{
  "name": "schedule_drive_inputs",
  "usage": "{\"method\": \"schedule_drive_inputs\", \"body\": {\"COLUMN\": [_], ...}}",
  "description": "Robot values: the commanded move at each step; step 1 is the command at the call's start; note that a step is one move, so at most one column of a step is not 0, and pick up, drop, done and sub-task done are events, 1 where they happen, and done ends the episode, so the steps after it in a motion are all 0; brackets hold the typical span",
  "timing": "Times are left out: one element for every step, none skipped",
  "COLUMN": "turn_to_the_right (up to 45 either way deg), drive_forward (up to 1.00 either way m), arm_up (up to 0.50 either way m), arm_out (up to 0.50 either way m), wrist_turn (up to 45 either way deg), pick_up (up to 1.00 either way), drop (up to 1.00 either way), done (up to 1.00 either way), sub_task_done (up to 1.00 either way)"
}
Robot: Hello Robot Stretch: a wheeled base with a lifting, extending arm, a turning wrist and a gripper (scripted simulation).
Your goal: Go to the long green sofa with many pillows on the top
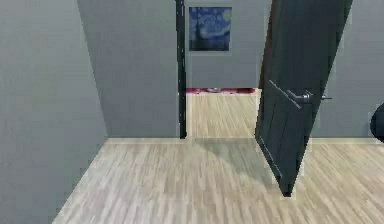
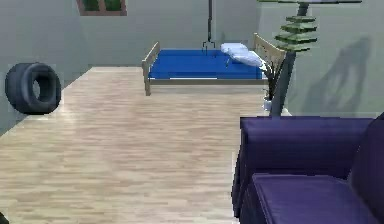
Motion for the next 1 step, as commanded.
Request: {"method": "schedule_drive_inputs", "body": {"turn_to_the_right": [6.0], "drive_forward": [0.00], "arm_up": [0.00], "arm_out": [0.00], "wrist_turn": [0.0], "pick_up": [0.00], "drop": [0.00], "done": [0.00], "sub_task_done": [0.00]}}
